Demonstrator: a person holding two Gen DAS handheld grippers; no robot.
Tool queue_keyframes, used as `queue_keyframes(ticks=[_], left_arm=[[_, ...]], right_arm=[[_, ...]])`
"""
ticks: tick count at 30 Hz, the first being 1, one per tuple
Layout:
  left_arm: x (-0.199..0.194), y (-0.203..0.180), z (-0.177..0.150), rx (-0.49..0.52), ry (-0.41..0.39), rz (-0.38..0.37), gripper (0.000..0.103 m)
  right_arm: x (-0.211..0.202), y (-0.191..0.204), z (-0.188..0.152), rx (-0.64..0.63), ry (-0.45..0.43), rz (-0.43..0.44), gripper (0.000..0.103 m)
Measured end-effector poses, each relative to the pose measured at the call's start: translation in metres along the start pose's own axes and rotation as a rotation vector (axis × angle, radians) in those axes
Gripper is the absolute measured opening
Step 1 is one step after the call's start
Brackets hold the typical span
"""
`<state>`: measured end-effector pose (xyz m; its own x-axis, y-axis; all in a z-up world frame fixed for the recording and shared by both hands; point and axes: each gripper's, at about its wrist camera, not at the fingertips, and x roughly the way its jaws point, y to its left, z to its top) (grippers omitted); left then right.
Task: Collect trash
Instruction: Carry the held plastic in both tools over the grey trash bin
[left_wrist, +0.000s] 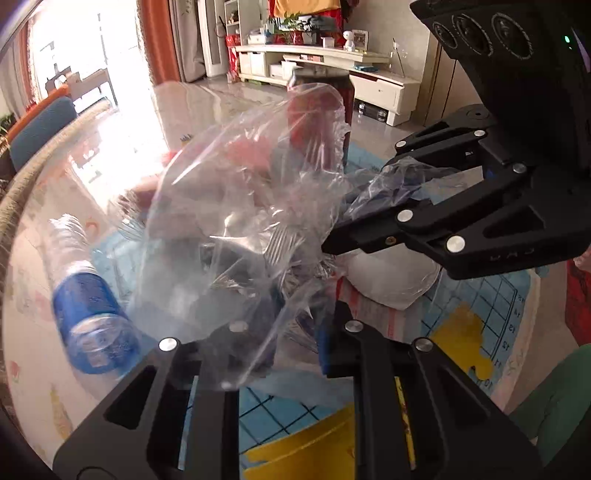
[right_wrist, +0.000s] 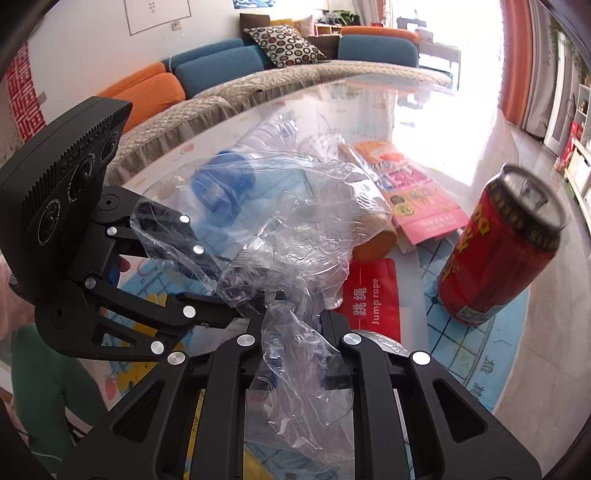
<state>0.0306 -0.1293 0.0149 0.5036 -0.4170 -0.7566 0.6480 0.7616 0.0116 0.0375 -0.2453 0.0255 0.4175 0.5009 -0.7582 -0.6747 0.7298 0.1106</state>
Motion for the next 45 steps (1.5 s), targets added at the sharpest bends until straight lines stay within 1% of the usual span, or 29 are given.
queue_keyframes(ticks=[3,5,9,12,15,17,20,24,30,32,36,37,41,45], left_arm=[[-0.024,-0.004,0.004,0.008,-0.025,0.001,0.015],[-0.042,-0.014,0.007,0.032,-0.046,0.021,0.015],[-0.070,-0.036,0.017,0.065,-0.076,0.013,0.015],[-0.081,-0.063,0.025,0.104,-0.095,-0.007,0.015],[-0.084,-0.096,0.035,0.151,-0.101,-0.040,0.015],[-0.079,-0.122,0.040,0.181,-0.097,-0.063,0.015],[-0.067,-0.160,0.046,0.218,-0.090,-0.106,0.015],[-0.039,-0.207,0.056,0.251,-0.068,-0.165,0.015],[0.011,-0.268,0.066,0.276,-0.001,-0.242,0.015],[0.029,-0.285,0.067,0.290,0.034,-0.263,0.015],[0.064,-0.310,0.069,0.315,0.112,-0.280,0.015],[0.073,-0.314,0.068,0.318,0.131,-0.293,0.015],[0.102,-0.322,0.063,0.333,0.192,-0.302,0.015],[0.122,-0.327,0.052,0.349,0.245,-0.304,0.016]], right_arm=[[-0.028,0.002,-0.001,-0.001,-0.031,-0.009,0.015],[-0.046,0.006,-0.004,-0.005,-0.051,-0.011,0.015],[-0.098,0.011,-0.017,-0.011,-0.102,-0.036,0.015],[-0.131,0.011,-0.032,0.000,-0.122,-0.059,0.015],[-0.167,0.003,-0.062,0.025,-0.136,-0.090,0.015],[-0.190,-0.007,-0.088,0.060,-0.138,-0.115,0.015],[-0.215,-0.020,-0.127,0.103,-0.127,-0.149,0.015],[-0.243,-0.041,-0.179,0.173,-0.105,-0.200,0.015],[-0.256,-0.076,-0.244,0.275,-0.049,-0.250,0.015],[-0.250,-0.084,-0.256,0.309,-0.028,-0.251,0.015],[-0.233,-0.102,-0.278,0.355,0.028,-0.242,0.015],[-0.228,-0.108,-0.286,0.371,0.040,-0.239,0.015],[-0.207,-0.123,-0.309,0.421,0.094,-0.222,0.015],[-0.183,-0.135,-0.325,0.453,0.127,-0.188,0.016]])
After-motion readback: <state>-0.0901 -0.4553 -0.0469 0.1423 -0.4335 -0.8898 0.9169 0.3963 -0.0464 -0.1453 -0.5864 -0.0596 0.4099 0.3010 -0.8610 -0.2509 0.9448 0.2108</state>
